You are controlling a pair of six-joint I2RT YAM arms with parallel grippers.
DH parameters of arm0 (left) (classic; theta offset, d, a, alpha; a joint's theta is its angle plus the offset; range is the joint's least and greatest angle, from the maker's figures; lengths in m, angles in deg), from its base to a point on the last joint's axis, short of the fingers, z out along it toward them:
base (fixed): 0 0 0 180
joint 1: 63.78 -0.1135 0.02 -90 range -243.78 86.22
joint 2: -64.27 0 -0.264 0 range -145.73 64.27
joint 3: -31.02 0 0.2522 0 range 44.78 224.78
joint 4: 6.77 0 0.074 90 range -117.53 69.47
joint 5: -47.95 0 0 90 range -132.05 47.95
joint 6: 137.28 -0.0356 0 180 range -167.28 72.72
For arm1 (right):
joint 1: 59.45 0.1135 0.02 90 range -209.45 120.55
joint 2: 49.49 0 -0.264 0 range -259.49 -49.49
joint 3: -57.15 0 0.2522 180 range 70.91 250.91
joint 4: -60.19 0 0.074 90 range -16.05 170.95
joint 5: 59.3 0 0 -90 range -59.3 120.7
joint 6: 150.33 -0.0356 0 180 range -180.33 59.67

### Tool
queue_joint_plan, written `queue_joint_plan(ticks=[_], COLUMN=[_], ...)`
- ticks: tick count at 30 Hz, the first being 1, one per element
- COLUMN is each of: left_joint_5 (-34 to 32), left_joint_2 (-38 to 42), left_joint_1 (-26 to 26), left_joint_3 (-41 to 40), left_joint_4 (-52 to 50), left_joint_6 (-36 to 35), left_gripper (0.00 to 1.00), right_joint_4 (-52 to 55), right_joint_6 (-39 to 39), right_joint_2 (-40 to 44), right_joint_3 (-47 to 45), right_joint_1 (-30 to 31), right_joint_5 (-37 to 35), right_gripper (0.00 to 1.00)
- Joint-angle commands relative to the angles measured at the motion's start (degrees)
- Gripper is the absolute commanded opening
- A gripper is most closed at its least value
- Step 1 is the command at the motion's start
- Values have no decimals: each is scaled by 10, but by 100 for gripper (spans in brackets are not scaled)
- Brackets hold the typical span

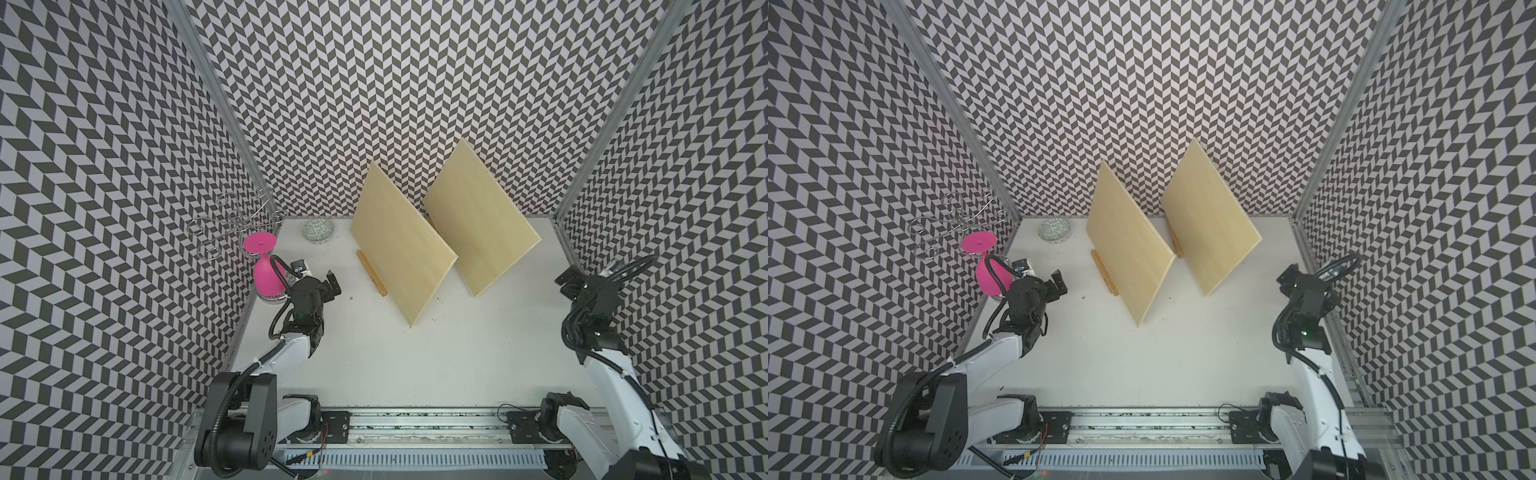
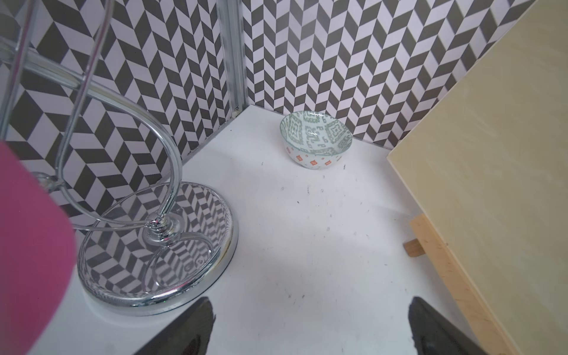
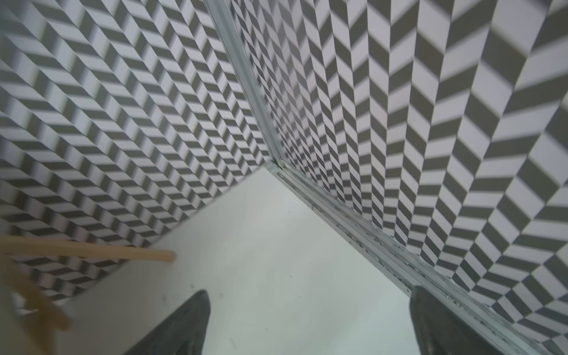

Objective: Assemble the easel
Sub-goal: Reset both arms

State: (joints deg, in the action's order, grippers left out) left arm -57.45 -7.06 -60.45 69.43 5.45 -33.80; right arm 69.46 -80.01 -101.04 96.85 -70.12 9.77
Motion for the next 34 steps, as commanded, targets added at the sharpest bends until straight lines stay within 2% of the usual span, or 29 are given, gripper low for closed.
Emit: queue_joint_plan(ticks=[1,6,10,11,12,13,15,16,18,19,20,21,22,23,24,27,32,34], left_joint_5=[-6,31,25,32,45,53,67,63,45,29,12,1,3,2,4,8,23,-7], left_joint_2=[-21,-42,-65,-82,-105,-136,-191,-193,-165,-167,-176,-181,-178,-177,-175,-178,-177,-172], left_joint_1=[-3,-3,-2,-6,-12,-12,-12,-12,-21,-21,-10,-3,-1,-2,-2,-1,-3,3], left_joint_3=[-24,-109,-130,-131,-117,-118,-148,-156,-129,-114,-113,-119,-120,-113,-110,-114,-111,-121], left_joint_4=[99,322,409,438,426,446,572,594,496,466,478,499,499,484,471,486,479,490], left_joint_6=[-54,-86,-119,-122,-117,-120,-133,-131,-102,-98,-108,-115,-118,-116,-115,-119,-122,-118], left_gripper=[100,100,100,99,99,99,99,99,99,99,99,99,99,99,99,99,99,99], right_joint_4=[-224,-396,-465,-497,-517,-563,-601,-643,-731,-769,-797,-785,-727,-672,-660,-765,-699,-693], right_joint_6=[4,34,87,99,110,132,171,172,169,154,165,174,179,178,176,183,176,174], right_joint_2=[-22,-124,-212,-227,-239,-257,-283,-300,-331,-354,-376,-387,-375,-362,-356,-387,-369,-368], right_joint_3=[-74,-150,-114,-115,-112,-115,-114,-126,-171,-177,-175,-160,-140,-116,-113,-145,-137,-137], right_joint_1=[-1,15,58,76,90,98,115,115,115,115,116,129,145,151,152,153,152,153], right_joint_5=[55,110,143,129,121,142,133,141,139,113,123,94,62,46,48,44,41,41], right_gripper=[99,99,99,99,99,99,99,99,99,99,99,99,99,99,99,99,99,99])
